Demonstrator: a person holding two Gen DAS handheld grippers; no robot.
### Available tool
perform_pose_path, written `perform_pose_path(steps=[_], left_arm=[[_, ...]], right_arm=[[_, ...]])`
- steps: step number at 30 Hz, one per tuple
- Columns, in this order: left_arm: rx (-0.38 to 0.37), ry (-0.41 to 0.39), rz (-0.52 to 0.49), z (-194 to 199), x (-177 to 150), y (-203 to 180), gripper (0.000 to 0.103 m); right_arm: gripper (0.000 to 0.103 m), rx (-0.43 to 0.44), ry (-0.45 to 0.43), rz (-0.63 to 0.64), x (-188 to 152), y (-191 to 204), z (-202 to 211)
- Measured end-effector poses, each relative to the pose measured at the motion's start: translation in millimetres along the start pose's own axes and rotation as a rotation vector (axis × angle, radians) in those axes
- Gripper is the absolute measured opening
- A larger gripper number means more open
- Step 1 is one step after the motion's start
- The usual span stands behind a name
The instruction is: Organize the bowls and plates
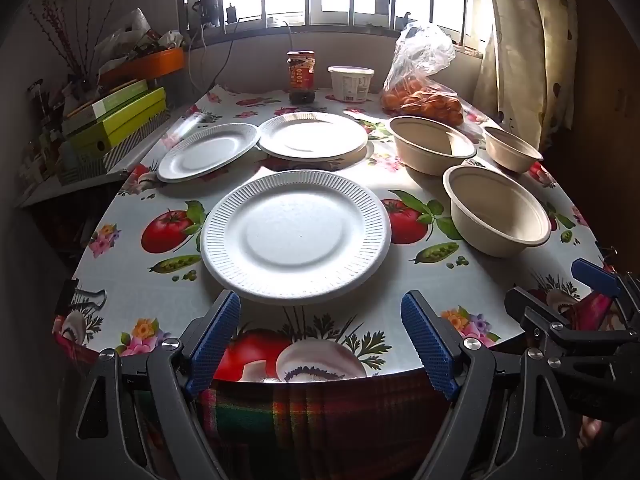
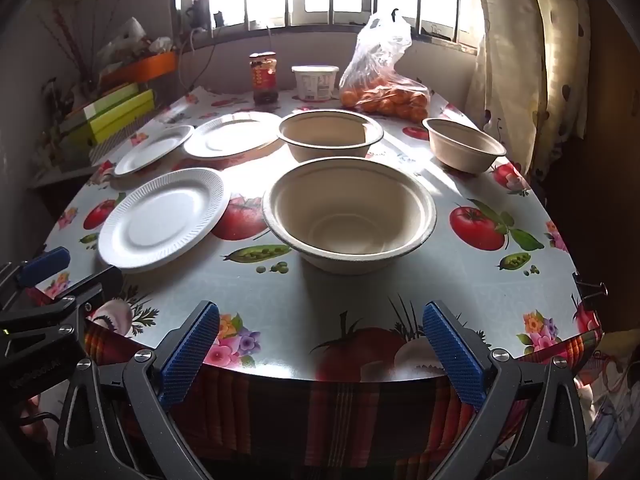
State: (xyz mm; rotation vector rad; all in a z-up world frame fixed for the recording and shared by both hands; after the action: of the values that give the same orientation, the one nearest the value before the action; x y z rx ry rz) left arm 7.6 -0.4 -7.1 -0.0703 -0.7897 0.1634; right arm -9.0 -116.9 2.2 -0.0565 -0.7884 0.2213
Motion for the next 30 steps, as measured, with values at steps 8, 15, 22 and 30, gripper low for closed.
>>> perform_pose_path(steps=[8,15,22,30], left_arm=[[-0.007,-0.011,-0.016,-1.7,-2.4,-3.5,0.083],[-0.014,0.005,0.050,3.9,1.0,5.3,0.083],[0.000,0.025,0.074,1.0,-0.5,9.8,0.083],[0.004,0.003,0.060,5.4,0.6,7.6,0.083]], right_arm=[[0.103,0.003,-0.001,-0.003,3.1,-1.7,1.1],[0.103,0.002,-0.004,0.002,3.1,-1.2,4.1],[0.103,0.008,0.002,0.012,5.1,4.4,0.7],[0.103,0.002,0.001,0.023,5.1,5.9,-0.4]])
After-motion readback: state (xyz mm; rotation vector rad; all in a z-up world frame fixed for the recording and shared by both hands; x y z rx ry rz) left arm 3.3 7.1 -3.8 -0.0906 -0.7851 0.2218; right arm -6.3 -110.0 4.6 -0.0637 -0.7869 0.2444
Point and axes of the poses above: each gripper's, at about its wrist camera, not at the fingertips, and z roughly against the way its jaws point, y to its left, x to its top, the point moved 1 cm from there along -z, roughly the way its jaws point, and after that the axes turned 10 degrees about z, right-handed, at the moved point
